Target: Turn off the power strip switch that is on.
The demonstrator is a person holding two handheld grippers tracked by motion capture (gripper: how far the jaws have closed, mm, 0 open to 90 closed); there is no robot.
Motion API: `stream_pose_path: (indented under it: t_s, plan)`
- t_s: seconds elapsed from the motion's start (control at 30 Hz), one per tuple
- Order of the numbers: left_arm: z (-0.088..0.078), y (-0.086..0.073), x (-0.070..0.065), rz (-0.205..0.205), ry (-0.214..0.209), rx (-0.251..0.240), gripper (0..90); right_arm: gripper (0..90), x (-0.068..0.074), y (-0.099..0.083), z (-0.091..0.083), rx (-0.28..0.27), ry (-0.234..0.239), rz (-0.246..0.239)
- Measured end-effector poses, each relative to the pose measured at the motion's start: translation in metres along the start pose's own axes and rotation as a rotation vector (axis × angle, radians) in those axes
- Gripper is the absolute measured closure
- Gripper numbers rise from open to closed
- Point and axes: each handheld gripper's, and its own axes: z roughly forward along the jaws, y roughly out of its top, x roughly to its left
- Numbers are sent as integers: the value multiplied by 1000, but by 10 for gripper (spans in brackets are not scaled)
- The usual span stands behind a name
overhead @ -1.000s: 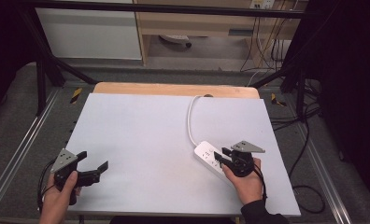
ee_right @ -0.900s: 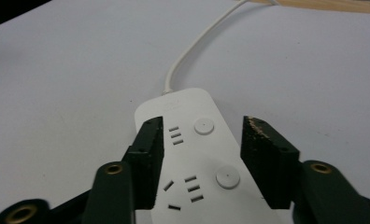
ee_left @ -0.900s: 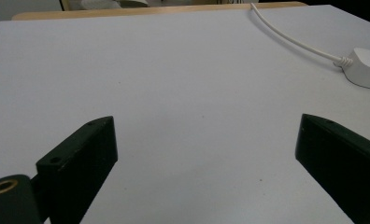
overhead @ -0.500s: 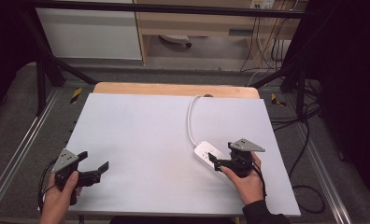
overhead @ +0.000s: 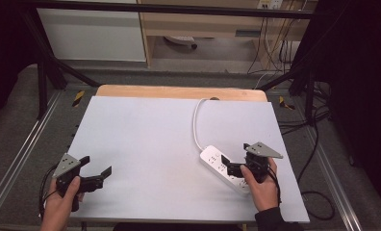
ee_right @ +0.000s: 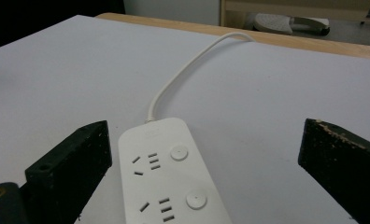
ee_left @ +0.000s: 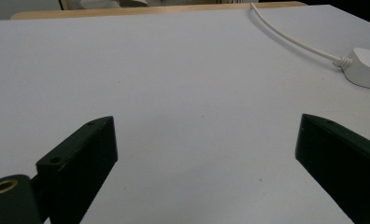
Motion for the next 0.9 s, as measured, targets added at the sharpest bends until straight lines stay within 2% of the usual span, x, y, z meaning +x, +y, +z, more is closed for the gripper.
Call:
stream_pose_path:
  t_s: [0.2,0.53,0.9]
  plan:
    - [0,0,0,-2,-2,-3,56,51,-14,-2,-7,-44,-56,11]
    - [-1,0,1,-1,-1,-4,56,56,-35,-6,-17,-69,-121,36]
    - [-1,0,0,-2,-1,-5,56,40,-52,-12,-22,-45,-169,70]
